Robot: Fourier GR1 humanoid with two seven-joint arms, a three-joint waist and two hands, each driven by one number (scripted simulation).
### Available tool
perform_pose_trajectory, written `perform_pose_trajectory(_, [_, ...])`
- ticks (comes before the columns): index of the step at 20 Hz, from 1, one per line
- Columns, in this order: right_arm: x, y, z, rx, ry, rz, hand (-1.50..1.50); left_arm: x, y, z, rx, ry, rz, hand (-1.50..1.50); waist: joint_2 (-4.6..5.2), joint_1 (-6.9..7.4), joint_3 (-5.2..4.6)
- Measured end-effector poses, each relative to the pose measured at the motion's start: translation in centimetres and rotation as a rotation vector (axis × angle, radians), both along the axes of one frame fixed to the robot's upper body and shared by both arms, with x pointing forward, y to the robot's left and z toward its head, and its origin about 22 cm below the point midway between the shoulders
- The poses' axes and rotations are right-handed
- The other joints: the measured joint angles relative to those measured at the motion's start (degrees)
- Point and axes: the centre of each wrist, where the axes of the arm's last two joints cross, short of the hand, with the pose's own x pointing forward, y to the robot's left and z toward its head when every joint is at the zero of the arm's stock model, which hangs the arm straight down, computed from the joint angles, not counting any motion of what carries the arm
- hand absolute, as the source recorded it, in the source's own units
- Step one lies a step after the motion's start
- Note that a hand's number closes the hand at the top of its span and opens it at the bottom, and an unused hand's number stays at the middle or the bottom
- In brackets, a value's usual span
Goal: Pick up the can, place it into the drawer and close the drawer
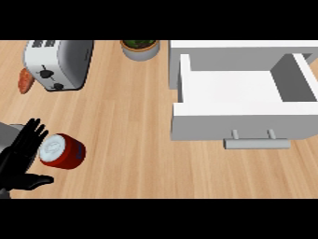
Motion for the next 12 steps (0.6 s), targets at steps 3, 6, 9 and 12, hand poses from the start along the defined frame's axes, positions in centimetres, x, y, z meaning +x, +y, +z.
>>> perform_pose_trajectory(3, [-0.1, 0.1, 0.0, 0.0, -0.003, -0.002, -1.5, 0.0, 0.0, -1.2, -0.005, 0.003, -0.01, -1.5, -0.12, 0.0, 0.17])
perform_pose_trajectory(6, [0.2, 0.0, 0.1, -0.003, -0.004, -0.004, -1.5, -0.1, 0.0, -2.4, -0.024, 0.018, -0.011, -1.5, -0.14, -0.02, 0.24])
perform_pose_trajectory(9, [-0.6, 0.3, 0.3, 0.002, -0.008, -0.001, -1.5, 0.2, -0.4, -3.4, -0.039, 0.034, -0.007, -1.5, -0.07, -0.13, 0.1])
perform_pose_trajectory(12, [-1.1, 0.1, 0.5, 0.004, -0.003, -0.004, -1.5, 0.1, -0.5, -4.6, -0.052, 0.044, -0.011, -1.5, -0.03, -0.17, 0.03])
